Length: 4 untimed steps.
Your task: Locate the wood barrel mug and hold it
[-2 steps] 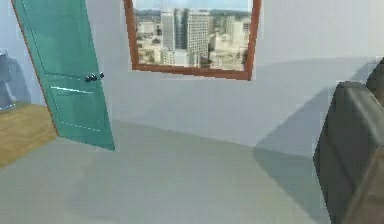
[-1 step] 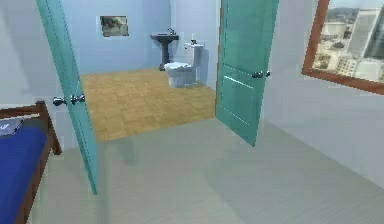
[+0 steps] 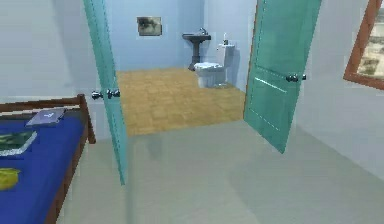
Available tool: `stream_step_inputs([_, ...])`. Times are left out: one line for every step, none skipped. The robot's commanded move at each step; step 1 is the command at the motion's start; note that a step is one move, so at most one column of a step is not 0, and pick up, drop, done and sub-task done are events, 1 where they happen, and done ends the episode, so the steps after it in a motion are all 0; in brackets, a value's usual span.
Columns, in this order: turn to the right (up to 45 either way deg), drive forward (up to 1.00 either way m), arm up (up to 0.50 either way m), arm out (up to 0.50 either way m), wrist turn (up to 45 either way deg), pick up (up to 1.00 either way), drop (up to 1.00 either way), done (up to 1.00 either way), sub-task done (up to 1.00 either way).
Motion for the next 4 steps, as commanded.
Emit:
stream_step_inputs([0.0,1.0,0.0,0.0,0.0,0.0,0.0,0.0,0.0])
stream_step_inputs([0.0,0.45,0.0,0.0,0.0,0.0,0.0,0.0,0.0])
stream_step_inputs([-21.0,0.0,0.0,0.0,0.0,0.0,0.0,0.0,0.0])
stream_step_inputs([0.0,0.1,0.0,0.0,0.0,0.0,0.0,0.0,0.0])
